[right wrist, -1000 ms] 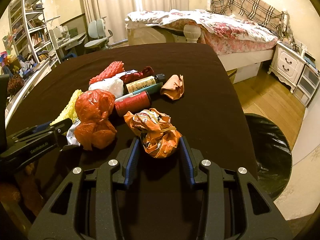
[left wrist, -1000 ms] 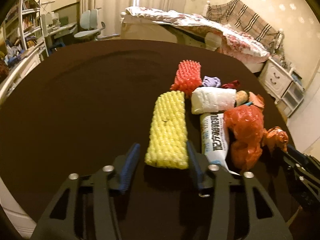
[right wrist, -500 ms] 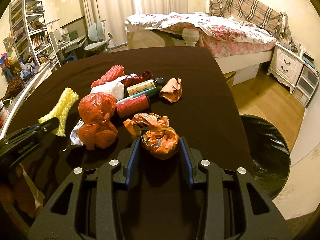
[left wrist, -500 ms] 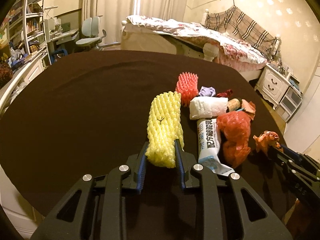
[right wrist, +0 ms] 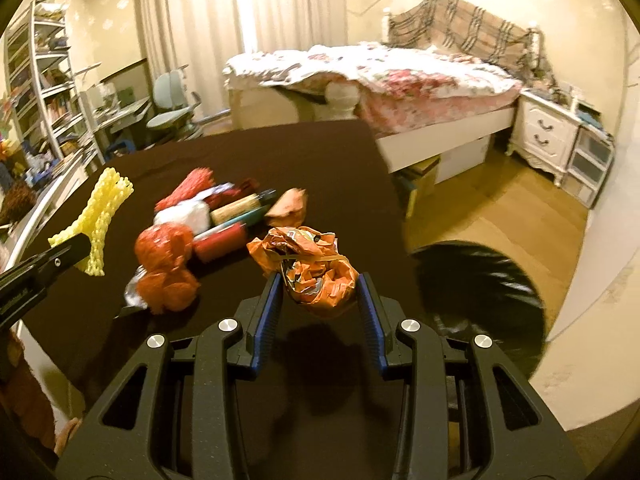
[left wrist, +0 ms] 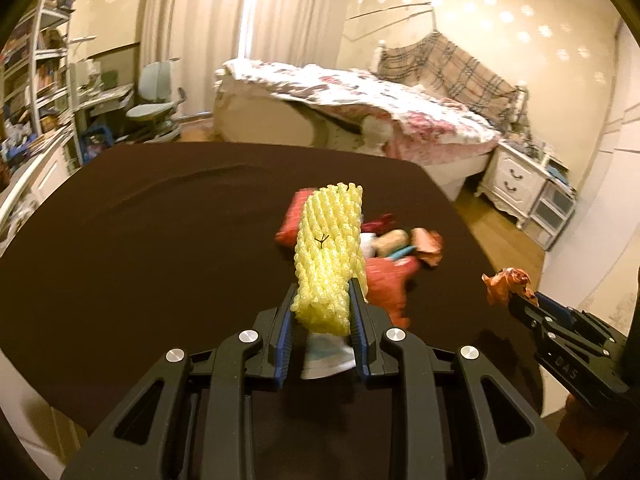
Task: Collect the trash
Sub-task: 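Close the right gripper on the orange wrapper while the left gripper grasps the yellow foam net, then carry both items over the black bin and open the right then left gripper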
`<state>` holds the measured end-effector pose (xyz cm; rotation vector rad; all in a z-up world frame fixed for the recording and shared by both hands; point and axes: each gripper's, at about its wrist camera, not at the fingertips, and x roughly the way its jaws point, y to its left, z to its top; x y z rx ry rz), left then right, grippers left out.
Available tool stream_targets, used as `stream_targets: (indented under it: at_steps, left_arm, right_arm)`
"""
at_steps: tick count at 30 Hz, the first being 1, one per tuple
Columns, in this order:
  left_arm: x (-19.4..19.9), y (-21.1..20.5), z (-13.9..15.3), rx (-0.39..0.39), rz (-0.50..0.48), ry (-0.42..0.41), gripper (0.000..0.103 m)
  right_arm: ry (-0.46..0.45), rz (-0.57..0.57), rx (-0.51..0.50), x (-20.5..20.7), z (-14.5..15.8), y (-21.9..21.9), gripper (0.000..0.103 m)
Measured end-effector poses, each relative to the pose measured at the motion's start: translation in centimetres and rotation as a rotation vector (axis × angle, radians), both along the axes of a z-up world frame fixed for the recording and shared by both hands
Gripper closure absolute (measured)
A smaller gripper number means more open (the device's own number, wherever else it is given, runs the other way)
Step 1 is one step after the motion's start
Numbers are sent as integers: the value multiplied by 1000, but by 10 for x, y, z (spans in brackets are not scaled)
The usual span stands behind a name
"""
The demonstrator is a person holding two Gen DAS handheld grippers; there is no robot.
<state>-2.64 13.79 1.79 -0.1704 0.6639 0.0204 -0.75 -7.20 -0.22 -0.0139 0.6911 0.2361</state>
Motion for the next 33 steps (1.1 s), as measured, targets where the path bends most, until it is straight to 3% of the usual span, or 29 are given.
stream_targets:
  at_steps: [7,17,33]
  left_arm:
    - [16,-51,3,7,-127,-17,77]
    - [44,-122,-12,37,-268,-2,77]
    - [84,-200,-45,130,-395,72,77]
  right_arm:
    - [-32,-124,-2,2,8,-48,66]
    - [-23,-286,1,9,-6,-114,66]
    - [43,-369,16,34,-40,-158,65]
